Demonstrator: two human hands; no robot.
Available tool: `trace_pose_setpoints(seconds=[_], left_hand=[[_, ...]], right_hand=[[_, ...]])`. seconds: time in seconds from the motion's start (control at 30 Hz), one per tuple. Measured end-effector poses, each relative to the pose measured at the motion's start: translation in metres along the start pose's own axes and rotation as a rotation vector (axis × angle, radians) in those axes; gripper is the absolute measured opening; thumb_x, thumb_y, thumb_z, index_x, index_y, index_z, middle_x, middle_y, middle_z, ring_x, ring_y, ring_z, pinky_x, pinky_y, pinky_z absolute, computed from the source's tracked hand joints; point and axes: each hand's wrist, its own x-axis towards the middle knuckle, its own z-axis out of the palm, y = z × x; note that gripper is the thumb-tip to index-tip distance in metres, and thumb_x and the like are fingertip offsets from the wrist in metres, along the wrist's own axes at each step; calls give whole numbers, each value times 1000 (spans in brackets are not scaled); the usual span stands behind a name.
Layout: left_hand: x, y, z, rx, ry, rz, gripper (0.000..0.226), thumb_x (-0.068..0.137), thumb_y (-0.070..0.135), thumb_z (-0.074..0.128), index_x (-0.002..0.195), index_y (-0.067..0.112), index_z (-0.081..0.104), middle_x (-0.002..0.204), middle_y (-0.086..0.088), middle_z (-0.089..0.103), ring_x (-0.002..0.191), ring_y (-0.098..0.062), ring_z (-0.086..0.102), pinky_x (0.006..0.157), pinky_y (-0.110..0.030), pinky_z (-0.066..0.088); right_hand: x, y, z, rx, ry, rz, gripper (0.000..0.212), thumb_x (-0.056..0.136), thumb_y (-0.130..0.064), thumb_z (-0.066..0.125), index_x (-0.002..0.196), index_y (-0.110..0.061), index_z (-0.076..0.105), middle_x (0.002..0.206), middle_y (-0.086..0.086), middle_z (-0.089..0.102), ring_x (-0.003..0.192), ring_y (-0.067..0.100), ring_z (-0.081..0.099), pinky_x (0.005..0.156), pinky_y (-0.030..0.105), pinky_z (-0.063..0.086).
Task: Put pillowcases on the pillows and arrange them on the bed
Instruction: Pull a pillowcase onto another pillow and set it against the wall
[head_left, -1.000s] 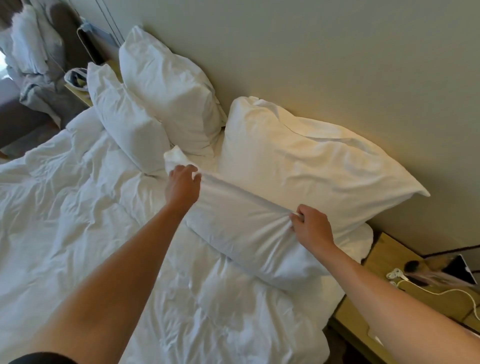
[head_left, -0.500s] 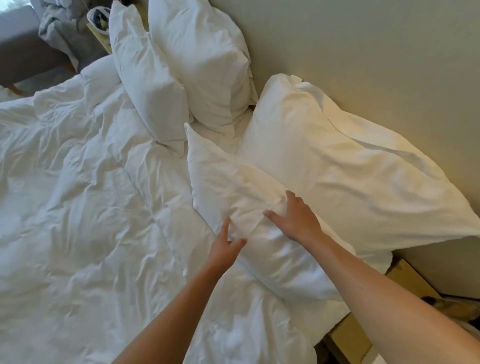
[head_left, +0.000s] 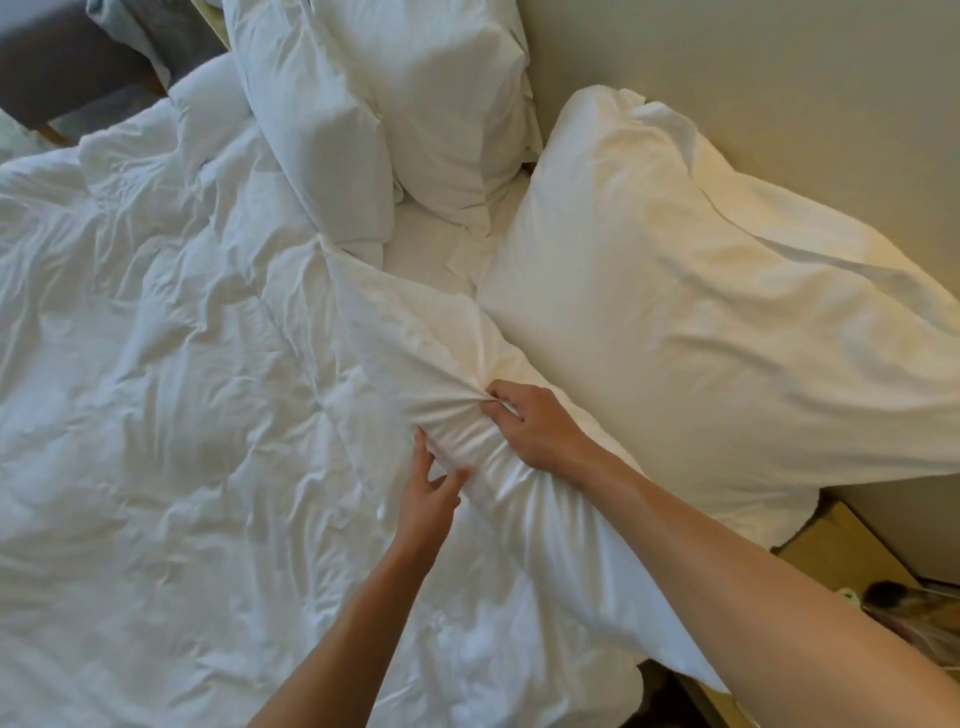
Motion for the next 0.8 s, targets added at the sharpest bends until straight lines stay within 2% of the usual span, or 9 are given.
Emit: trace_pose_setpoints(seconds=[0.13, 0.23, 0.33, 0.43, 0.5, 0.57, 0.63, 0.73, 0.8], left_hand=[[-6, 14, 14, -7, 67, 78, 83, 92, 31, 72, 154, 55, 23, 152, 15, 48, 122, -6, 62, 100, -39, 56], [0, 18, 38, 151, 49, 153, 86, 88, 41, 75, 155, 54, 22, 155, 10, 44, 137, -6, 48, 93, -16, 52], [15, 14, 72, 282, -84, 90, 96, 86, 51, 75, 160, 45, 14, 169, 3, 21, 154, -18, 24, 121, -42, 35], [25, 5, 103, 391, -164, 2, 104, 85, 54, 74, 161, 42, 4, 172, -3, 0, 157, -26, 13, 125, -46, 23], [31, -2, 112, 427, -164, 5, 109, 84, 57, 74, 160, 43, -3, 172, -5, -6, 157, -28, 9, 124, -47, 21], [40, -2, 117, 454, -173, 26, 113, 82, 59, 74, 159, 45, -7, 171, -8, -5, 157, -30, 9, 124, -50, 23], [52, 6, 125, 479, -189, 28, 116, 81, 59, 75, 159, 45, -10, 170, -13, -1, 156, -34, 14, 123, -53, 27], [72, 27, 142, 508, -234, 2, 117, 80, 57, 77, 158, 46, -10, 167, -21, 3, 150, -40, 28, 119, -50, 33], [83, 35, 148, 520, -283, -19, 117, 81, 55, 78, 158, 47, -10, 166, -24, 5, 148, -41, 32, 116, -46, 35]], right_hand=[[-7, -4, -26, 141, 88, -40, 19, 105, -37, 58, 86, -36, 63, 78, -23, 67, 73, -6, 60, 73, 13, 44], [-5, 23, -69, 111, 340, 20, 12, 103, -36, 62, 95, -31, 69, 81, -14, 71, 78, 2, 66, 76, 29, 51], [-7, 69, -110, -115, 430, 277, 22, 98, -34, 67, 116, -23, 64, 102, -1, 73, 99, 27, 70, 82, 37, 51], [-28, 109, -121, -308, 304, 457, 54, 90, -48, 72, 133, -22, 52, 127, 5, 63, 116, 31, 62, 90, 43, 52], [-48, 129, -115, -350, 267, 491, 55, 89, -60, 68, 127, -23, 53, 122, 4, 62, 113, 30, 61, 87, 44, 53], [-63, 144, -107, -326, 232, 516, 42, 93, -64, 59, 102, -25, 52, 99, -1, 62, 99, 32, 65, 71, 40, 47], [-73, 151, -103, -302, 215, 497, 38, 101, -60, 52, 91, -23, 48, 85, -2, 59, 90, 35, 65, 65, 39, 43], [-79, 150, -114, -376, 330, 429, 34, 108, -48, 47, 92, -17, 51, 83, 9, 64, 82, 38, 64, 68, 44, 51], [-82, 147, -126, -402, 402, 410, 36, 109, -44, 47, 82, -19, 46, 72, 7, 60, 72, 39, 60, 61, 45, 49]])
